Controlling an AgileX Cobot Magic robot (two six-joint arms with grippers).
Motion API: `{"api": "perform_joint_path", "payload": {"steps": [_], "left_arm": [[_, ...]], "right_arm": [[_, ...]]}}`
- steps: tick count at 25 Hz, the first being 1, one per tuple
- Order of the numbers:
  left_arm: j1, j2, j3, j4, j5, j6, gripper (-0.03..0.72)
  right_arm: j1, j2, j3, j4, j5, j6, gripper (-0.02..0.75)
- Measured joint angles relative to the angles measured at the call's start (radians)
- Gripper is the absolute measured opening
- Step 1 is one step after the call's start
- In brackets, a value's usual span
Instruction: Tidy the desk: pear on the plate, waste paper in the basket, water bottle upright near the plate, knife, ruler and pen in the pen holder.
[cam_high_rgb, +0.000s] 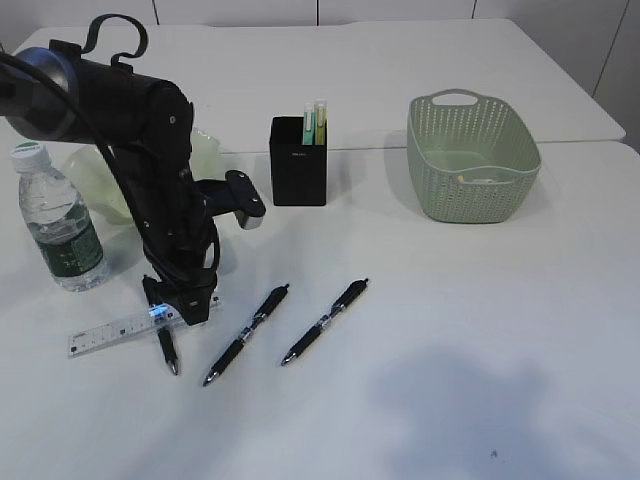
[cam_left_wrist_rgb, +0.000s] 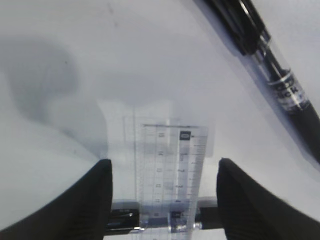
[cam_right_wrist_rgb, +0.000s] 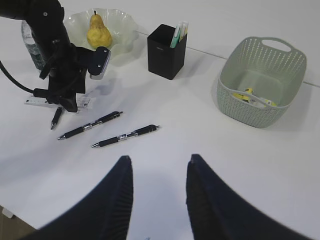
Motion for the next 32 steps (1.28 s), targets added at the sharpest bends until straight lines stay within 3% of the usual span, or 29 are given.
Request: {"api": "perform_joint_path", "payload": {"steps": [32], "left_arm": [[0.000,0.000,0.012,-0.017,-0.015,-0.003,0.455]], "right_arm": [[0.000,0.000,0.000,0.017,-0.006,0.000,0.300]]}}
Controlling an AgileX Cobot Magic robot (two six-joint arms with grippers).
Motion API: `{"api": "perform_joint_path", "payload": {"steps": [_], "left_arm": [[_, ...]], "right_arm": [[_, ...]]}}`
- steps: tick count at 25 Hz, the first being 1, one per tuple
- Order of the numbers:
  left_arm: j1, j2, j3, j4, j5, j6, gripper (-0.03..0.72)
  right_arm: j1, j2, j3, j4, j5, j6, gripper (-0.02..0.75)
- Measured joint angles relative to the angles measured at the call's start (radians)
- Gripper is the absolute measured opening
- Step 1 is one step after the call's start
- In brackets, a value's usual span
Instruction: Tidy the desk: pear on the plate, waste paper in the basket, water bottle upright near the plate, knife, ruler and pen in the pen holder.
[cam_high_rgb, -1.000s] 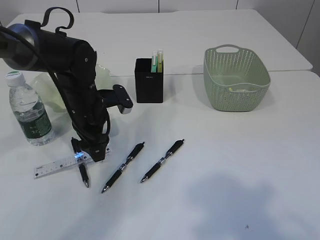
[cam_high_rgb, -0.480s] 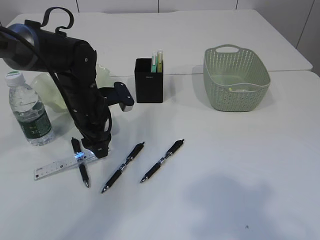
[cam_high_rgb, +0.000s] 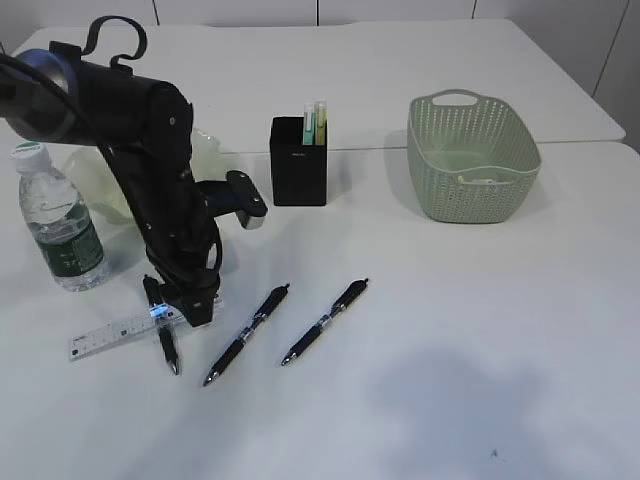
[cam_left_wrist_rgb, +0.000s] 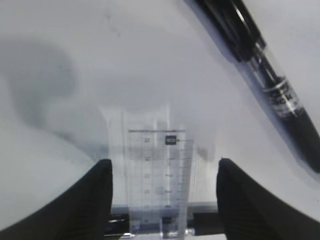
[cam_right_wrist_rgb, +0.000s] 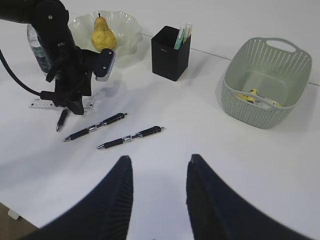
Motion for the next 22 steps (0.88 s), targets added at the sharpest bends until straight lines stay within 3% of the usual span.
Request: {"api": "perform_joint_path", "payload": {"steps": [13,22], "left_arm": [[0.000,0.000,0.039,0.001,-0.038,-0.004,0.449],[0.000,0.000,0.039,0.003,-0.039,-0.004,0.272]], "right_arm": [[0.000,0.000,0.000,0.002,0.000,0.000,0.300],[0.000,0.000,0.000,0.002,0.000,-0.002,0.300]]}}
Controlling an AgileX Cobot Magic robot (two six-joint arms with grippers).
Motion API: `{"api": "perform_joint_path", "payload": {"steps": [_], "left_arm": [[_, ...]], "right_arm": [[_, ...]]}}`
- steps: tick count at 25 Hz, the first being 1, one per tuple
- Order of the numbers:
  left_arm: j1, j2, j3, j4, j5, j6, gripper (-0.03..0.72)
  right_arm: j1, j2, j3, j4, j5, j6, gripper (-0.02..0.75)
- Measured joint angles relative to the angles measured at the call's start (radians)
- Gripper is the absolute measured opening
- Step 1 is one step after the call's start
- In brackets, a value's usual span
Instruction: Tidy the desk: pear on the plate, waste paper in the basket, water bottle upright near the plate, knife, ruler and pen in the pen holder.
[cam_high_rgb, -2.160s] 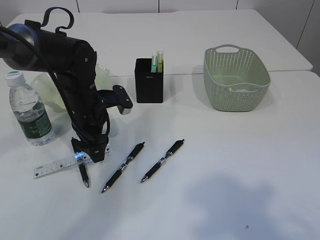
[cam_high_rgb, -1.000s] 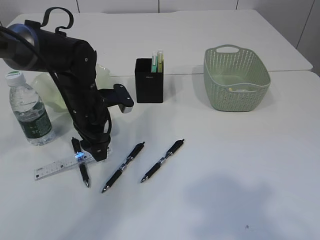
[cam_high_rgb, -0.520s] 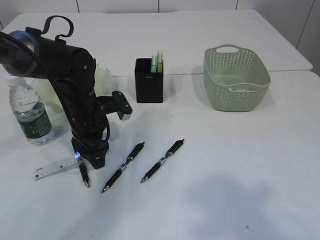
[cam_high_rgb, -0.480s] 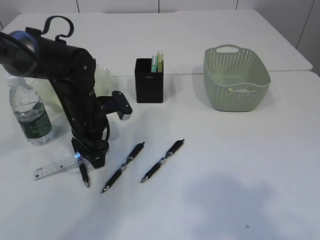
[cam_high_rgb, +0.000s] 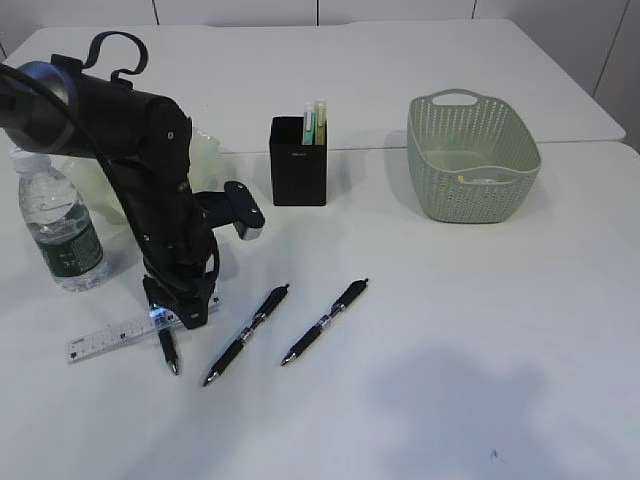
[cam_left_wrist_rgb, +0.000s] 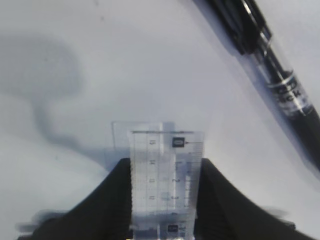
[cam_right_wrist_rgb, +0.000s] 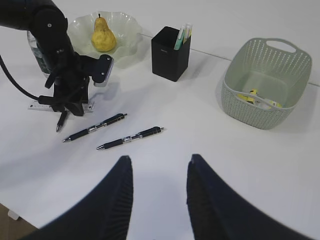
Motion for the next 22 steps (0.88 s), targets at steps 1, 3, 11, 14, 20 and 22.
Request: {"api": "perform_joint_path", "payload": {"steps": [1,3,11,14,20,22], "left_arm": [[0.000,0.000,0.000,0.000,0.000,0.000,0.272],[0.000,0.000,0.000,0.000,0.000,0.000,0.272],[0.000,0.000,0.000,-0.002,-0.002,0.000,0.272],[0.000,0.000,0.000,-0.003,-0.002,0.000,0.272],[0.000,-0.006,0.000,-0.021,-0.013,0.000,0.272],[0.000,-0.017,0.000,-0.025,-0.019,0.000,0.272]], "right_arm": [[0.000,0.000,0.000,0.000,0.000,0.000,0.300],[0.000,0.000,0.000,0.000,0.000,0.000,0.300],[0.004,0.000,0.000,0.000,-0.001,0.000,0.300],[0.004,0.000,0.000,0.000,-0.001,0.000,0.300],[0.004,0.000,0.000,0.000,-0.001,0.000,0.300],[0.004,0.000,0.000,0.000,-0.001,0.000,0.300]]}}
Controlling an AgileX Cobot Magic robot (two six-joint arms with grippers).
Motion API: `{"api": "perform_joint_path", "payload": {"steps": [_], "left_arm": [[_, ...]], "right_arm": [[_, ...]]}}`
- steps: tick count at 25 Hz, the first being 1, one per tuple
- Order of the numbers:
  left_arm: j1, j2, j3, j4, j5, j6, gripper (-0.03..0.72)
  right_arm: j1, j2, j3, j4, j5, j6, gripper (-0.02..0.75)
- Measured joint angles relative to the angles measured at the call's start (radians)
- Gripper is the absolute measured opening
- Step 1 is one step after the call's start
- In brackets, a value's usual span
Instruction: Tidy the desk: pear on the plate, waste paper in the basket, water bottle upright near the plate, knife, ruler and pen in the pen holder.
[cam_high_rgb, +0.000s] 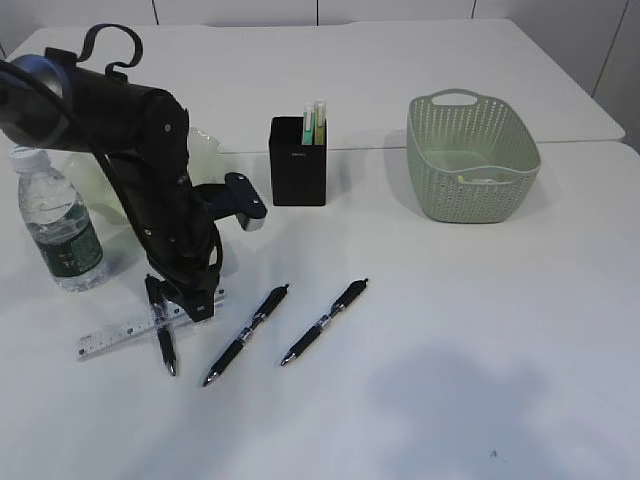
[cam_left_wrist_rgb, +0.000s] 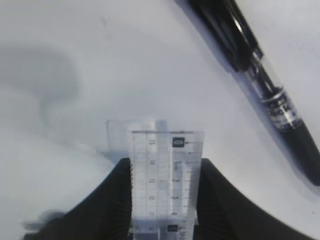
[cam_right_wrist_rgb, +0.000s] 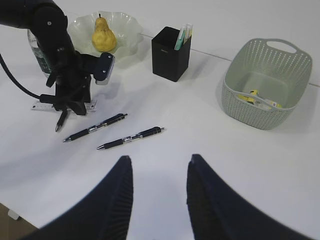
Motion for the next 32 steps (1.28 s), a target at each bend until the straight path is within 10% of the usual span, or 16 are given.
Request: {"api": "perform_joint_path", "payload": {"steps": [15,32], "left_arm": [[0.000,-0.100,0.000,-0.023,-0.078,-0.007,0.272],[0.000,-0.135,-0.199,-0.296,-0.208,-0.020,0.271]], "right_arm": [[0.000,0.000,0.000,0.005,-0.002,0.000,0.300],[0.000,0.000,0.000,0.011,-0.002,0.000,0.300]]}}
